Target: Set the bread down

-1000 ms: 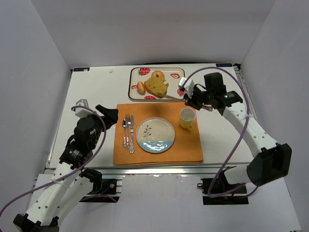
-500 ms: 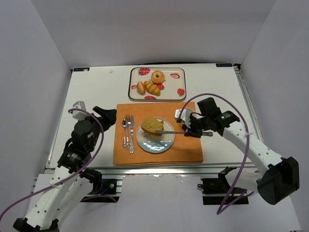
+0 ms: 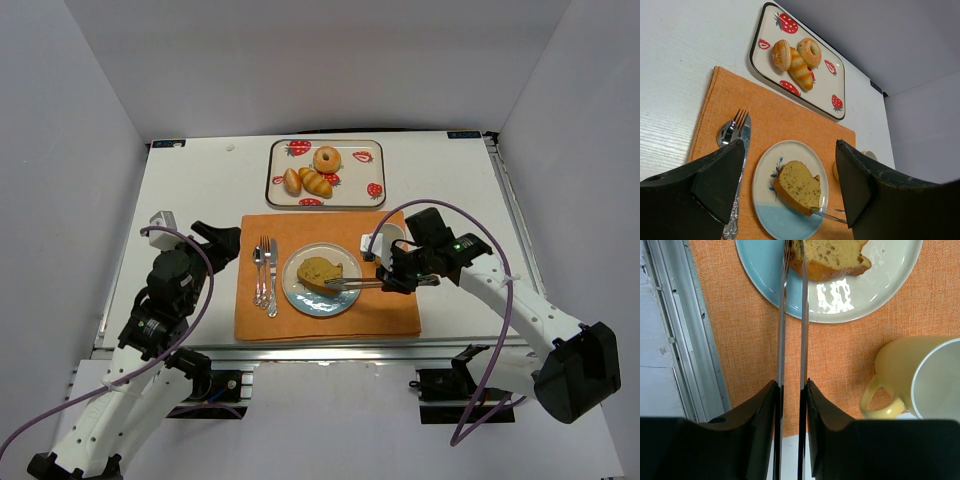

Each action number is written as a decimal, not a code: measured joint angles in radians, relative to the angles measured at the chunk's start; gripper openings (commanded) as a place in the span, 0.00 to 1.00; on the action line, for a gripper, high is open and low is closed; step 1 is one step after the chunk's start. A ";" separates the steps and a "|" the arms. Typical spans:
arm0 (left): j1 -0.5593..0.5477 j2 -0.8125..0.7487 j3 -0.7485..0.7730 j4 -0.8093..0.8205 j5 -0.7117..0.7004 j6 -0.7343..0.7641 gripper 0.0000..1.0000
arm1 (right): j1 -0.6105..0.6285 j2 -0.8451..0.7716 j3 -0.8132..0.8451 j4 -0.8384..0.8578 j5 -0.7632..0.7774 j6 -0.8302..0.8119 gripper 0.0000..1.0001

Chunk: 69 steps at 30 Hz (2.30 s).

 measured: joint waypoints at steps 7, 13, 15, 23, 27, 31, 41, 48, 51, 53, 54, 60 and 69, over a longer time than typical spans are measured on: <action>0.000 0.000 0.000 0.000 0.000 -0.001 0.82 | 0.000 -0.008 0.017 -0.017 -0.018 0.000 0.39; 0.000 0.000 0.000 0.000 0.000 -0.001 0.82 | 0.000 -0.016 0.058 -0.030 -0.041 0.005 0.40; 0.000 0.000 0.000 -0.001 0.000 -0.001 0.82 | 0.000 -0.016 0.080 -0.029 -0.042 0.018 0.39; 0.000 0.008 0.000 -0.003 0.000 -0.001 0.81 | -0.023 0.142 0.320 0.057 0.026 0.199 0.33; 0.000 0.020 0.000 -0.003 0.000 0.000 0.81 | -0.076 0.344 0.520 0.103 0.069 0.285 0.35; 0.000 0.020 0.000 -0.003 0.000 -0.001 0.82 | -0.123 0.551 0.692 0.109 0.109 0.336 0.38; 0.000 0.005 0.000 -0.007 -0.003 -0.006 0.82 | -0.175 0.773 0.796 0.080 0.144 0.355 0.42; 0.000 0.015 0.000 -0.006 -0.003 -0.008 0.82 | -0.176 0.783 0.798 0.084 0.143 0.359 0.47; 0.000 0.016 0.000 -0.006 -0.003 -0.011 0.82 | -0.176 0.792 0.799 0.085 0.143 0.362 0.48; 0.000 0.016 0.000 -0.006 -0.003 -0.012 0.82 | -0.176 0.804 0.800 0.088 0.144 0.365 0.49; 0.000 0.016 0.000 -0.006 -0.003 -0.012 0.82 | -0.177 0.811 0.800 0.090 0.145 0.366 0.49; 0.000 0.016 0.000 -0.006 -0.003 -0.015 0.82 | -0.179 0.853 0.804 0.099 0.155 0.371 0.53; 0.000 0.019 -0.004 -0.006 -0.003 -0.020 0.82 | -0.182 0.856 0.813 0.123 0.174 0.387 0.55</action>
